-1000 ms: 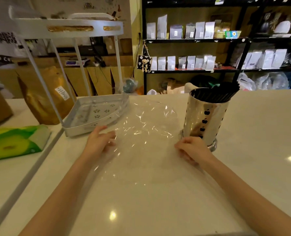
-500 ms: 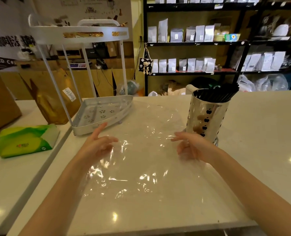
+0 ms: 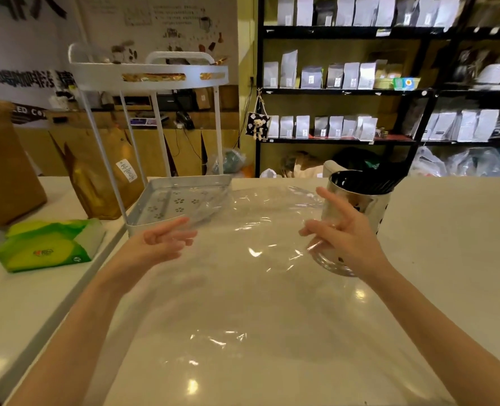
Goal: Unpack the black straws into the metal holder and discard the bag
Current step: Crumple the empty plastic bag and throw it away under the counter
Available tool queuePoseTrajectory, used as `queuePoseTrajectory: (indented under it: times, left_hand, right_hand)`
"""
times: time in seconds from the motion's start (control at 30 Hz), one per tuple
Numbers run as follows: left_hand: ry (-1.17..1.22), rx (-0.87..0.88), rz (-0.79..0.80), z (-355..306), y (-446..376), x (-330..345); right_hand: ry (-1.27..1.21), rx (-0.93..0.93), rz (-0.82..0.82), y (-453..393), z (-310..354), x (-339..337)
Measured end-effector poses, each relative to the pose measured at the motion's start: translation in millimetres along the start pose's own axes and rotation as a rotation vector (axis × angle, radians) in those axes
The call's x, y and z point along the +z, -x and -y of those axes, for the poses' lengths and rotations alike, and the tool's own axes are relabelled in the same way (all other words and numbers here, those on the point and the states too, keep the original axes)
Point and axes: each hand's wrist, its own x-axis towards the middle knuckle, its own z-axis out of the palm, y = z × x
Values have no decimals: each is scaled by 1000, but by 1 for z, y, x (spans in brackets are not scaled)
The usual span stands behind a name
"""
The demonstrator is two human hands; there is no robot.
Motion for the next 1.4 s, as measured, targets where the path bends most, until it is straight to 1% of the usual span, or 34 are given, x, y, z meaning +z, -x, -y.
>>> queuePoseTrajectory:
  times: [0.07,0.17,0.3,0.37,0.43,0.57,0.63,0.67,0.73,0.8,0.83,0.9,1.0,1.07,1.1,1.17,1.2,1.23,1.3,1.33,1.4]
  left_hand:
    - [31,12,-44,-8,3,1]
    - [54,92,-115,-19,7,3]
    - [-100,204,-229,-34,12,6]
    - [-151,240,-240,-44,16,4]
    - [-236,276,-274,-54,20,1]
    - [-508,404,-456,-76,26,4]
    - [-626,464,-503,-85,26,6]
    - [-679,480,-510,-89,25,6]
    - [-738,510,-483,-98,23,5]
    - [-750,535,-404,-107,22,5]
    - [-753,551,-353,-112,22,7]
    - [-768,602,-267,-121,21,14]
    - [-737,692,-204,-128,20,23]
    - [-668,690,-250,-126,15,21]
    - [-562,640,-289,-122,12,15]
    - [-181,502,-318,-113,6,2]
    - [21,423,-287,-104,3,-5]
    - [194,330,-231,-93,1,-12]
    - [494,148,-39,-70,1,-15]
    - [609,77,93,-59,2,-12]
    - [780,-20,416,-47,6,-1]
  right_hand:
    - [55,-58,-11,1,8,-4]
    - [50,-80,-1,2,17,-8]
    - [84,-107,64,-1,30,-16]
    - [124,-106,119,-2,37,-21]
    - [196,-122,133,-4,42,-22]
    - [406,-237,23,-10,48,-22]
    - [567,-244,-39,-13,51,-21]
    - [686,-257,-71,-13,53,-21]
    - [976,-349,-88,-11,56,-20]
    - [1169,-474,25,-7,63,-15]
    - [1193,-512,111,-5,67,-11]
    - [1133,-539,239,-6,73,2]
    - [921,-524,337,-12,80,20]
    - [792,-474,365,-16,88,20]
    - [706,-429,366,-17,92,16]
    - [456,-330,363,-17,101,6]
    - [306,-284,349,-17,103,1]
    - [157,-231,326,-17,104,-3]
    - [-76,-100,271,-20,96,-6]
    - [-150,-22,251,-22,90,-4]
    - [-231,123,227,-24,76,2]
